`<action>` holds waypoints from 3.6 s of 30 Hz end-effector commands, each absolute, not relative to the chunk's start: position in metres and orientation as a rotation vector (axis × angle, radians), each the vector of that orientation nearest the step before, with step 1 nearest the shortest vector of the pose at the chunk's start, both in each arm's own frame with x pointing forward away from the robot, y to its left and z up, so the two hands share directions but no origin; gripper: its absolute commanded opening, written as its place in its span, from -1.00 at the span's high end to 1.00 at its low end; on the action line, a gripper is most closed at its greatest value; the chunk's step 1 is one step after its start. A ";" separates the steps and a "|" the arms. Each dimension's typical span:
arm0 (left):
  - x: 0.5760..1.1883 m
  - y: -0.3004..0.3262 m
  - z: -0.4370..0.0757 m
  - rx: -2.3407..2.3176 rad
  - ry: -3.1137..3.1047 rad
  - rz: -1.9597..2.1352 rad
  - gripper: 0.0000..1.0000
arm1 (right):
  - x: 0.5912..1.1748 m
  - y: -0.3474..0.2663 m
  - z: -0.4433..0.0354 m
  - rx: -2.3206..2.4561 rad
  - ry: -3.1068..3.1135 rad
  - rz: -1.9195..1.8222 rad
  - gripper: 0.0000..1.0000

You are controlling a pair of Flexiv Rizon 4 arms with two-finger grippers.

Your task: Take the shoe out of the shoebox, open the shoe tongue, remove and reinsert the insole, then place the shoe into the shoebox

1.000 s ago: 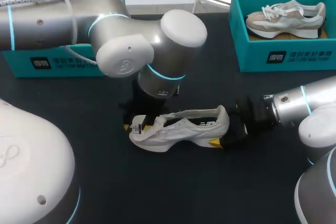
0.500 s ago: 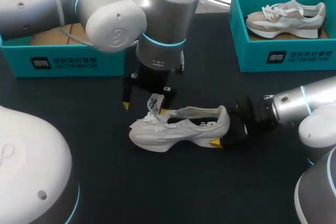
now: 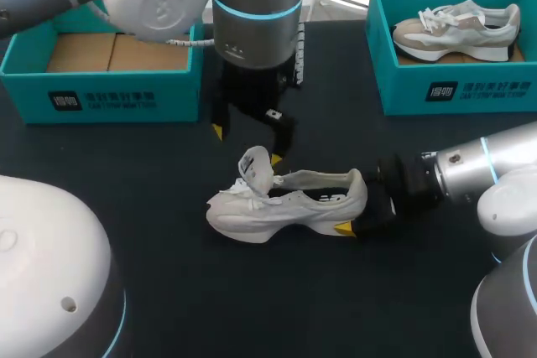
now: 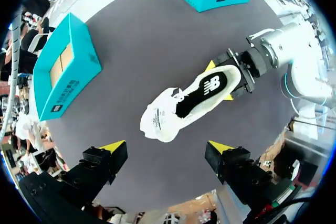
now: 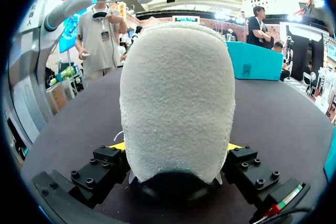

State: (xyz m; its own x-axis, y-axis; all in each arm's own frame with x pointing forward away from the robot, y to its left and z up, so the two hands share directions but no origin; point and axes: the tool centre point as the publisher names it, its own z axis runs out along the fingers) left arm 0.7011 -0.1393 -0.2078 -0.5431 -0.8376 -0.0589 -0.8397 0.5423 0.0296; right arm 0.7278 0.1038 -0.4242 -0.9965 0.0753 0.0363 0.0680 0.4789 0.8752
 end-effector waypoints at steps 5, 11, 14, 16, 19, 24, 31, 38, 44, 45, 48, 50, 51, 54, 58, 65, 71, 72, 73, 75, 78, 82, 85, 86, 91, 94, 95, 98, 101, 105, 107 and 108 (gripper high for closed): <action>0.703 -0.146 -0.168 0.177 3.199 -0.027 -1.00 | 0.728 0.106 -0.424 0.132 2.700 1.588 1.00; 0.697 -0.156 -0.151 0.489 3.312 -0.084 -1.00 | 0.728 0.106 -0.424 0.132 2.700 1.588 1.00; 0.694 -0.155 -0.144 0.609 3.361 -0.114 0.65 | 0.728 0.106 -0.424 0.132 2.700 1.588 1.00; 0.691 -0.157 -0.143 0.497 3.389 -0.103 1.00 | 0.728 0.106 -0.424 0.132 2.700 1.588 1.00; 0.692 -0.161 -0.142 0.368 3.419 -0.045 1.00 | 0.728 0.106 -0.424 0.132 2.700 1.588 1.00; 0.692 -0.161 -0.142 0.368 3.419 -0.045 1.00 | 0.728 0.106 -0.424 0.132 2.700 1.588 1.00; 0.692 -0.161 -0.142 0.368 3.419 -0.045 1.00 | 0.728 0.106 -0.424 0.132 2.700 1.588 1.00; 0.684 -0.169 -0.166 0.389 3.436 -0.116 1.00 | 0.728 0.106 -0.424 0.132 2.700 1.588 1.00; 0.678 -0.195 -0.202 0.309 3.458 -0.202 1.00 | 0.728 0.106 -0.424 0.132 2.700 1.588 1.00; 0.679 -0.200 -0.208 0.294 3.458 -0.190 1.00 | 0.728 0.106 -0.424 0.132 2.700 1.588 1.00; 0.682 -0.214 -0.225 0.251 3.454 -0.200 1.00 | 0.728 0.106 -0.424 0.132 2.700 1.588 1.00; 0.686 -0.222 -0.238 0.231 3.449 -0.178 1.00 | 0.728 0.106 -0.424 0.132 2.700 1.588 1.00; 0.688 -0.226 -0.244 0.221 3.447 -0.206 1.00 | 0.728 0.106 -0.424 0.132 2.700 1.588 1.00; 0.695 -0.234 -0.262 0.183 3.434 -0.229 1.00 | 0.728 0.106 -0.424 0.132 2.700 1.588 1.00; 0.700 -0.240 -0.278 0.136 3.403 -0.213 1.00 | 0.728 0.106 -0.424 0.132 2.700 1.588 1.00; 0.700 -0.240 -0.278 0.136 3.403 -0.213 1.00 | 0.728 0.106 -0.424 0.132 2.700 1.588 1.00; 0.700 -0.240 -0.278 0.136 3.403 -0.213 1.00 | 0.728 0.106 -0.424 0.132 2.700 1.588 1.00; 0.700 -0.240 -0.278 0.136 3.403 -0.213 1.00 | 0.728 0.106 -0.424 0.132 2.700 1.588 1.00; 0.701 -0.243 -0.285 0.140 3.409 -0.218 1.00 | 0.728 0.106 -0.424 0.132 2.700 1.588 1.00; 0.701 -0.244 -0.297 0.133 3.352 -0.273 1.00 | 0.728 0.106 -0.424 0.132 2.700 1.588 1.00; 0.701 -0.243 -0.302 0.162 3.350 -0.318 1.00 | 0.728 0.106 -0.424 0.132 2.700 1.588 1.00; 0.708 -0.246 -0.313 0.141 3.341 -0.365 1.00 | 0.728 0.106 -0.424 0.132 2.700 1.588 1.00; 0.710 -0.249 -0.324 0.135 3.335 -0.338 1.00 | 0.728 0.106 -0.424 0.132 2.700 1.588 1.00; 0.711 -0.250 -0.327 0.132 3.350 -0.334 1.00 | 0.728 0.106 -0.424 0.132 2.700 1.588 1.00; 0.715 -0.254 -0.345 0.102 3.300 -0.374 1.00 | 0.728 0.106 -0.424 0.132 2.700 1.588 1.00; 0.717 -0.253 -0.355 0.098 3.277 -0.414 1.00 | 0.728 0.106 -0.424 0.132 2.700 1.588 1.00; 0.717 -0.253 -0.358 0.104 3.263 -0.403 1.00 | 0.728 0.106 -0.424 0.132 2.700 1.588 1.00; 0.714 -0.250 -0.368 0.133 3.252 -0.422 1.00 | 0.728 0.106 -0.424 0.132 2.700 1.588 1.00; 0.710 -0.247 -0.375 0.140 3.267 -0.433 1.00 | 0.728 0.106 -0.424 0.132 2.700 1.588 1.00; 0.705 -0.241 -0.379 0.160 3.263 -0.448 1.00 | 0.728 0.106 -0.424 0.132 2.700 1.588 1.00; 0.703 -0.238 -0.382 0.169 3.263 -0.447 1.00 | 0.728 0.106 -0.424 0.132 2.700 1.588 1.00; 0.703 -0.237 -0.382 0.167 3.266 -0.460 1.00 | 0.728 0.106 -0.424 0.132 2.700 1.588 1.00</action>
State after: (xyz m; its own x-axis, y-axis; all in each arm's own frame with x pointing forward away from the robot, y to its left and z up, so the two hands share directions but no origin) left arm 0.7051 -0.2433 -0.3802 -0.9818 0.1215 0.1459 0.0798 0.9613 -0.2638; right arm 0.7278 0.1038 -0.4243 -0.9965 0.0752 0.0362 0.0679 0.4789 0.8752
